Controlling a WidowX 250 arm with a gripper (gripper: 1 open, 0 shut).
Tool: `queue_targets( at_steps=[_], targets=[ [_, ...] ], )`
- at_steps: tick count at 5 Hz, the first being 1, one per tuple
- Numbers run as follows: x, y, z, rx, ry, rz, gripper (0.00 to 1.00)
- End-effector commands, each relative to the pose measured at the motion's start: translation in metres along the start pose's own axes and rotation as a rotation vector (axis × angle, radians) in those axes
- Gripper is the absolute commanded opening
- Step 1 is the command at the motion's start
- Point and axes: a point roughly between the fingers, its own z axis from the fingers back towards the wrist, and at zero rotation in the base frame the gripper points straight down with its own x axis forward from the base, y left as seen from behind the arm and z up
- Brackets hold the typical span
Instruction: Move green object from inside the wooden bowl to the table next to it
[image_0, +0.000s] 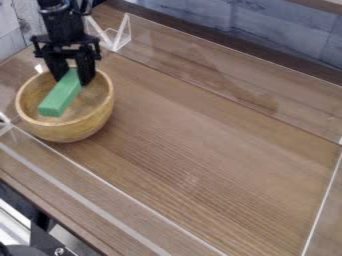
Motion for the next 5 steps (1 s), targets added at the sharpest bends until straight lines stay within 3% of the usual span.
queue_targets(
  at_steps=[1, 2, 3, 4, 5],
  targets=[
    [0.007, -0.002, 0.038, -0.003, -0.072, -0.038, 0.0],
    [0.005, -0.011, 0.056, -0.029, -0.081, -0.074, 0.0],
    [-0.001, -0.035, 0.073, -0.065, -0.092, -0.119, 0.0],
    [-0.007, -0.067, 0.078, -0.089, -0.087, -0.198, 0.0],
    [-0.01, -0.11, 0.066, -0.099, -0.069, -0.28, 0.0]
  ],
)
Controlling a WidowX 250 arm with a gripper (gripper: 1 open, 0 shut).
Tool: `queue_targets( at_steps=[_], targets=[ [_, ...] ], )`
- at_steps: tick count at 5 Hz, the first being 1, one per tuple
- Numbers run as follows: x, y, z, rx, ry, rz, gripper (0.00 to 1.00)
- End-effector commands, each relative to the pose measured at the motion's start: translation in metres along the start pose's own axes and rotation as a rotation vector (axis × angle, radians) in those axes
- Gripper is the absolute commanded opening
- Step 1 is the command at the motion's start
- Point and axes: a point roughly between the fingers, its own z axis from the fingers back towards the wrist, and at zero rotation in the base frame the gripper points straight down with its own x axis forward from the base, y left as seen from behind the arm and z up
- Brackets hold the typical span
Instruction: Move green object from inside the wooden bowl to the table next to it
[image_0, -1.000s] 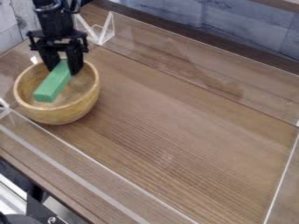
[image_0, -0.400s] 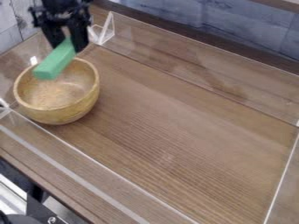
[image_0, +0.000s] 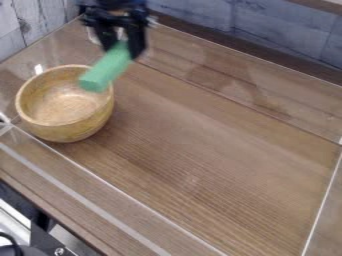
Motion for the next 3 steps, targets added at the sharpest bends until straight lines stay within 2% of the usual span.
queue_targets(
  at_steps=[1, 2, 3],
  targets=[
    [0.016, -0.037, -0.004, 0.031, -0.059, -0.06, 0.0],
    [0.029, -0.07, -0.029, 0.04, -0.051, -0.091, 0.0],
    [0.04, -0.075, -0.041, 0.058, -0.064, -0.076, 0.0]
  ],
)
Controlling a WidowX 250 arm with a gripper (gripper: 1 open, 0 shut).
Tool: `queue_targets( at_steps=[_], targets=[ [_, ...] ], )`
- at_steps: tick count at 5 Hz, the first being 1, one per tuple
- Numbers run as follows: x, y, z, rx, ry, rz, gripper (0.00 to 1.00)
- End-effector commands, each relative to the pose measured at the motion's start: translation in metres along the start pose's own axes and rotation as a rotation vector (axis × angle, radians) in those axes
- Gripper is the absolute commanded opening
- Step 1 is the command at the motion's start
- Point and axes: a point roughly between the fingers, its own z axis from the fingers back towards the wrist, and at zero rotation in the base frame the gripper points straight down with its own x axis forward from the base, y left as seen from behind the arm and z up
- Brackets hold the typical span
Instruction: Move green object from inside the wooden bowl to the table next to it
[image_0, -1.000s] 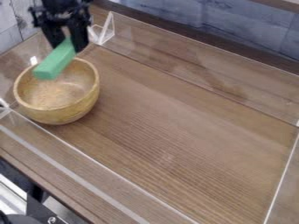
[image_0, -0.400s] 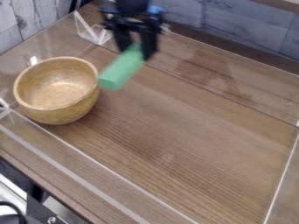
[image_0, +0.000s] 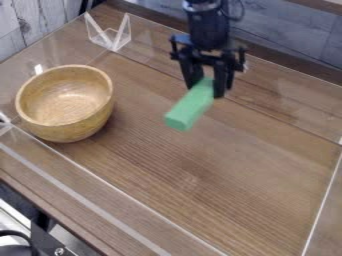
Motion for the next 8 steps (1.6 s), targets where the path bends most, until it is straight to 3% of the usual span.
queue_targets(
  at_steps=[1, 3, 4, 5, 7, 8],
  targets=[
    [0.021, 0.012, 0.02, 0.018, -0.082, 0.009, 0.0],
    [0.047, 0.043, 0.013, 0.025, -0.091, -0.005, 0.0],
    [0.051, 0.047, 0.009, 0.027, -0.094, -0.013, 0.0],
    [0.052, 0.048, 0.006, 0.028, -0.095, -0.022, 1.0],
    [0.057, 0.051, 0.003, 0.022, -0.121, 0.061, 1.0],
    [0.056, 0.052, 0.007, 0.022, -0.115, 0.036, 1.0]
  ],
)
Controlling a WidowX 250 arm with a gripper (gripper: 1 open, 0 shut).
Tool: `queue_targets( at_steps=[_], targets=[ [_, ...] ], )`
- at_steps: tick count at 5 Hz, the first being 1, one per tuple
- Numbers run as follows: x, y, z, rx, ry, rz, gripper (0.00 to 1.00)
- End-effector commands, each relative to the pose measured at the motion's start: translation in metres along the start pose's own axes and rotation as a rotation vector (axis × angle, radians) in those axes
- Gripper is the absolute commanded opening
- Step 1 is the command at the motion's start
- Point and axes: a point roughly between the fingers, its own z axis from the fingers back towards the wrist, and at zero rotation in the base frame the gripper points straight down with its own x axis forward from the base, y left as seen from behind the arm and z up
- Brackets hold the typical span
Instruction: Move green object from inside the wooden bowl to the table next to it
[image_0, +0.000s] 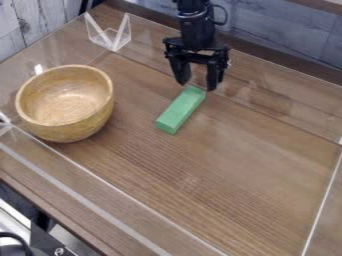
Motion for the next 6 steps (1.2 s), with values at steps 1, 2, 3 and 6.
queue_targets(
  at_steps=[1, 2, 3, 6],
  targets=[
    [0.012, 0.002, 0.032, 0.009, -0.075, -0.029, 1.0],
    [0.002, -0.002, 0.03, 0.006, -0.062, -0.104, 1.0],
    [-0.008, -0.008, 0.031, -0.001, -0.051, -0.178, 1.0],
    [-0.034, -0.005, 0.078, 0.016, -0.166, -0.032, 1.0]
  ],
)
